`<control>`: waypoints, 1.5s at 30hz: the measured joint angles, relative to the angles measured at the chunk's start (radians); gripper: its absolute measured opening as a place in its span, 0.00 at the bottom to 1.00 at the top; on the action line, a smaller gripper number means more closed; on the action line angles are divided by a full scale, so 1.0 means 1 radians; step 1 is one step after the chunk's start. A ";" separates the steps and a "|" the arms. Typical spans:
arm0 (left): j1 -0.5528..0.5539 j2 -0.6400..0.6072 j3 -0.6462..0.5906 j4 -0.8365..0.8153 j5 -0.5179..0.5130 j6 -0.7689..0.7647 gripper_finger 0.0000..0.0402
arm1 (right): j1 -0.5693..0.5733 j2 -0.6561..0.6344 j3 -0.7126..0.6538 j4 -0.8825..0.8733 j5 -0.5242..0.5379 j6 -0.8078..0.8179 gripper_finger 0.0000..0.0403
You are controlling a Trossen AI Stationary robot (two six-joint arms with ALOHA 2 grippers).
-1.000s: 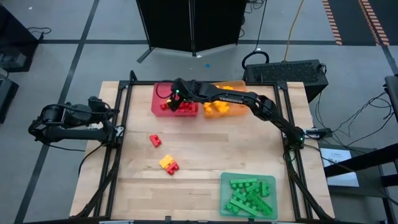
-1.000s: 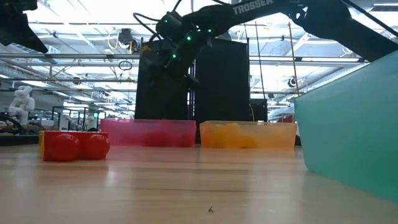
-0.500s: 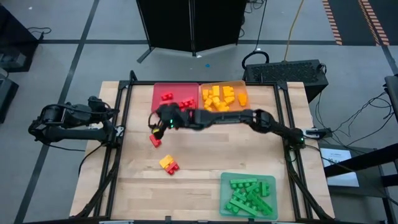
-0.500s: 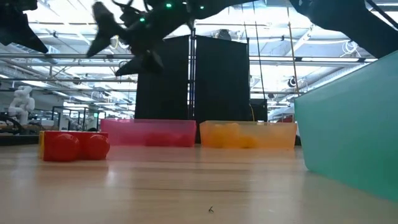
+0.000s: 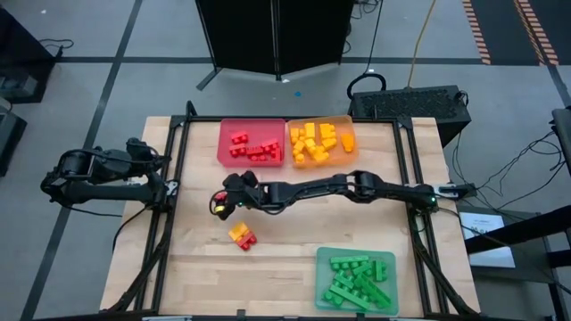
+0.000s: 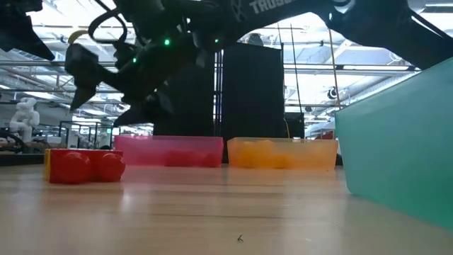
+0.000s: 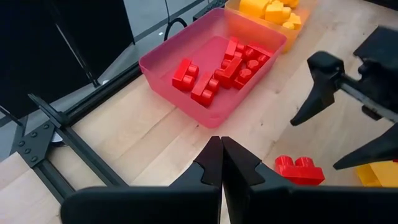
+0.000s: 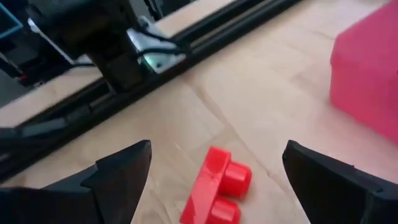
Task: Sort blocks
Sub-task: Put the red game piece into the red bin
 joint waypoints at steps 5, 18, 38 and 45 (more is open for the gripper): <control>0.000 0.000 0.000 0.000 0.001 -0.002 0.00 | 0.001 0.021 0.000 -0.013 -0.002 -0.012 0.88; 0.000 0.000 0.000 0.000 0.006 -0.001 0.00 | -0.007 0.065 0.000 0.005 -0.010 -0.073 0.88; 0.000 0.000 0.000 0.000 0.004 -0.009 0.00 | -0.015 0.086 0.000 0.000 -0.081 -0.115 0.84; 0.000 0.000 0.000 0.000 0.002 -0.010 0.00 | -0.013 0.100 0.000 -0.039 -0.111 -0.101 0.84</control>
